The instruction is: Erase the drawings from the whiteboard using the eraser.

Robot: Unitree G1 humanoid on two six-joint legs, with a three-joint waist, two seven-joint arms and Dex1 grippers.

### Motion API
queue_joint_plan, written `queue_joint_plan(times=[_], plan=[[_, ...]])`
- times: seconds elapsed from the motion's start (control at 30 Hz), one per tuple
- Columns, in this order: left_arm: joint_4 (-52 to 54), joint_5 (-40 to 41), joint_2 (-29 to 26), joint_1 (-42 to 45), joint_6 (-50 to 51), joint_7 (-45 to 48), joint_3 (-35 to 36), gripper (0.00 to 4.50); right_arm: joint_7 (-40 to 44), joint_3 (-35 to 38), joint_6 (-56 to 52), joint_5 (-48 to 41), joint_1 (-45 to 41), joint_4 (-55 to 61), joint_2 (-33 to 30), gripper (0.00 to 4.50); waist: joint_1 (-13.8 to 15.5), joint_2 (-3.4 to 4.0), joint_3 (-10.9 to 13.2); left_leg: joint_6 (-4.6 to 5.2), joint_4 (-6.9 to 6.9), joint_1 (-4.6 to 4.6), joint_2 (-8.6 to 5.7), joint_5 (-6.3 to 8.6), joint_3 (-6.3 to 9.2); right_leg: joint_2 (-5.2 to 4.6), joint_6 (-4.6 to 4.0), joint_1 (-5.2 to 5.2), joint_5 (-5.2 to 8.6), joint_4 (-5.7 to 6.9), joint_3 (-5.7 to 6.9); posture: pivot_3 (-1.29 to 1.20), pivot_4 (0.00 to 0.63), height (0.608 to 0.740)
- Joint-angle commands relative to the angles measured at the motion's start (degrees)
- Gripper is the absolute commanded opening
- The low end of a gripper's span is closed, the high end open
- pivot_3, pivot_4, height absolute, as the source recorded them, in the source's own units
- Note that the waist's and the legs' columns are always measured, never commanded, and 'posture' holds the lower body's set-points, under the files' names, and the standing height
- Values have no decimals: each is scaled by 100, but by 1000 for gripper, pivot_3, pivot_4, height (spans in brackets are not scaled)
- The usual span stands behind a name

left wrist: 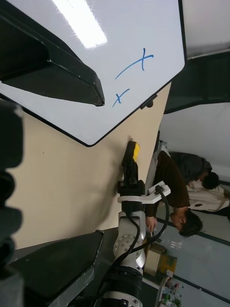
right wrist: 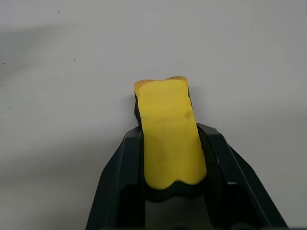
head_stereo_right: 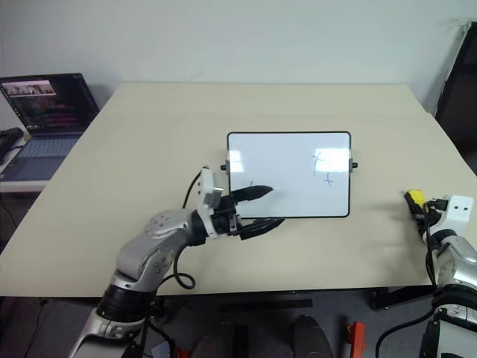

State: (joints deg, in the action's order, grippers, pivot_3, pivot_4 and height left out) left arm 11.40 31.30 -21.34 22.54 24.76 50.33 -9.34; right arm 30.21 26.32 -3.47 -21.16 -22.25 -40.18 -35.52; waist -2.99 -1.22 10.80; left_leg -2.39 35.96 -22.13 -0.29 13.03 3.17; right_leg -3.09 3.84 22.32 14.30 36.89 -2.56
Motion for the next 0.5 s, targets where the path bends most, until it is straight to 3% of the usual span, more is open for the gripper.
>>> queue_joint_plan(times=[0.03,0.13,0.23,0.4,0.5], plan=[[101,-51,-320,28,-97,21,446,4500,180,362,-542,-880,19,1954,-92,1123,-11,13,6,0,0,0,0,0,0,0,0,0,0,1,-1,0,150,740],[-156,-122,-766,-55,-227,65,906,4500,277,104,-1680,-1854,-14,4094,-245,1122,-43,32,16,0,-1,1,3,0,2,2,24,5,14,8,-1,0,150,740],[-435,-245,-1067,-183,-390,137,1157,4500,375,-333,-2407,-2345,-290,5048,-328,1122,-26,26,13,0,-3,3,9,0,12,5,23,2,19,8,10,0,150,740],[-699,-368,-1305,-312,-562,136,1466,4500,593,-1432,-2690,-2251,-1275,5390,18,1122,38,12,14,0,2,-5,3,0,14,-4,24,1,18,-1,15,0,150,740],[-704,-415,-1301,-420,-618,79,1550,4500,899,-2267,-2232,-1496,-1722,5018,314,1122,83,12,14,0,1,-26,4,0,18,-4,17,23,14,3,19,0,150,740]])
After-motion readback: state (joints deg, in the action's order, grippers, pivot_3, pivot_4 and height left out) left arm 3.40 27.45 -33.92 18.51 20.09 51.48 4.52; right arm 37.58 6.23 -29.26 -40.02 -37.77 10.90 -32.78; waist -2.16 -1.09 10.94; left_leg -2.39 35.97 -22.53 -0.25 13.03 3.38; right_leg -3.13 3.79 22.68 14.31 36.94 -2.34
